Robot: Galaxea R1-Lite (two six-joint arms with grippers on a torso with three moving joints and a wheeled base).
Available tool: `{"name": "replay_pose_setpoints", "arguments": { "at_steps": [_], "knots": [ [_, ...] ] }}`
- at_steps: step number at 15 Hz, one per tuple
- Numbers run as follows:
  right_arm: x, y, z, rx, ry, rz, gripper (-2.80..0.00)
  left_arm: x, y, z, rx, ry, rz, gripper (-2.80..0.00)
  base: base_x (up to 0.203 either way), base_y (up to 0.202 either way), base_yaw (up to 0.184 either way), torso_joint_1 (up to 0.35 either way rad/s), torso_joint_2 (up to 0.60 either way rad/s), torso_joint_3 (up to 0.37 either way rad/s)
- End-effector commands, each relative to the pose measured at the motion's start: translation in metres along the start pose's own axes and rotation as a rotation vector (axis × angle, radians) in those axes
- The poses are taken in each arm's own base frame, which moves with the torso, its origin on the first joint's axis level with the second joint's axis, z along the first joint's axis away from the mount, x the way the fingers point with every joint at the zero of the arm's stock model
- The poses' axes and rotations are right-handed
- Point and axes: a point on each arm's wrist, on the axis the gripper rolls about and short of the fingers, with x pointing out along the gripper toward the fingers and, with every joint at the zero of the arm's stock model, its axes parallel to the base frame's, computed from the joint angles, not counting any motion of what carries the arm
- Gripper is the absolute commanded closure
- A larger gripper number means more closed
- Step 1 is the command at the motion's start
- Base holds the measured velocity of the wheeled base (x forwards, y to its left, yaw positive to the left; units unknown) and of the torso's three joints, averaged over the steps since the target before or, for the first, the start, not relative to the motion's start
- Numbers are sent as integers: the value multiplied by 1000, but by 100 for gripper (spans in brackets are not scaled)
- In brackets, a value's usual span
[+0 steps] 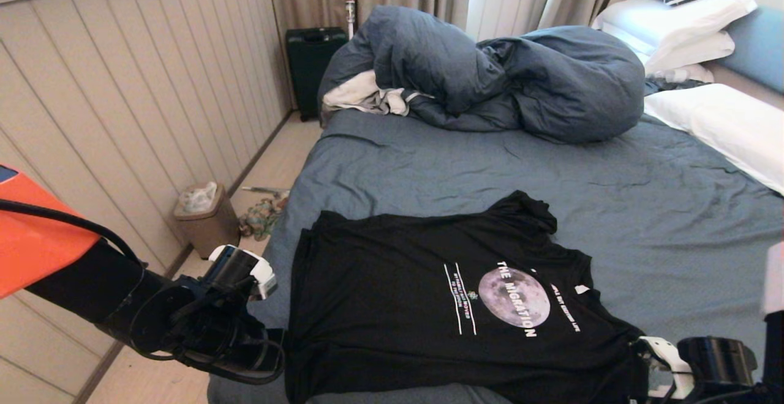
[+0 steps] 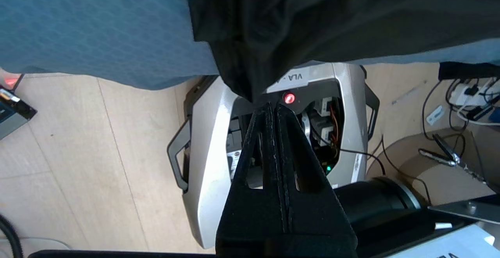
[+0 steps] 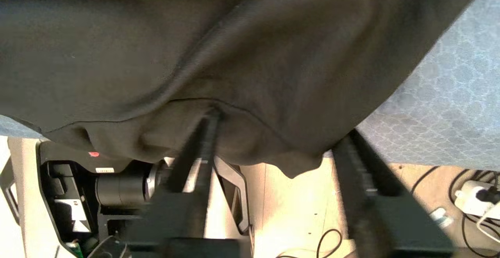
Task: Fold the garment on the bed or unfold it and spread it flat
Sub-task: Fold the black T-shirt
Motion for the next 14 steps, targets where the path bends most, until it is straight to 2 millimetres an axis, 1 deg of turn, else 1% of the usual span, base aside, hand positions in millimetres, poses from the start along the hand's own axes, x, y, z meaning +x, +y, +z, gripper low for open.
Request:
{"name": "replay_pose_setpoints", "arguments": {
  "at_steps": [1,3,5,7,9,11,14],
  "knots": [
    [0,-1,1,2,-9,-2,0,0,0,0,-3,-2,-1,0,0,0,0,0,0,0],
    [-3,-2,2,7,-18,-7,0,0,0,0,-2,-1,-3,0,0,0,0,0,0,0],
    [-10,-1,6,3,-53,-8,0,0,0,0,-5,-1,-3,0,0,0,0,0,0,0],
    [-27,4,13,-8,-122,16,0,0,0,0,-8,0,-3,0,0,0,0,0,0,0],
    [-48,14,22,-37,-219,69,0,-1,0,-1,-7,-1,-4,0,0,0,0,0,0,0],
    [-62,26,26,-68,-282,121,0,-1,1,-2,-9,4,-1,0,0,0,0,0,0,0],
    [-70,37,49,-55,-374,175,0,-2,1,-2,-8,0,-3,0,0,0,0,0,0,0]
  ]
}}
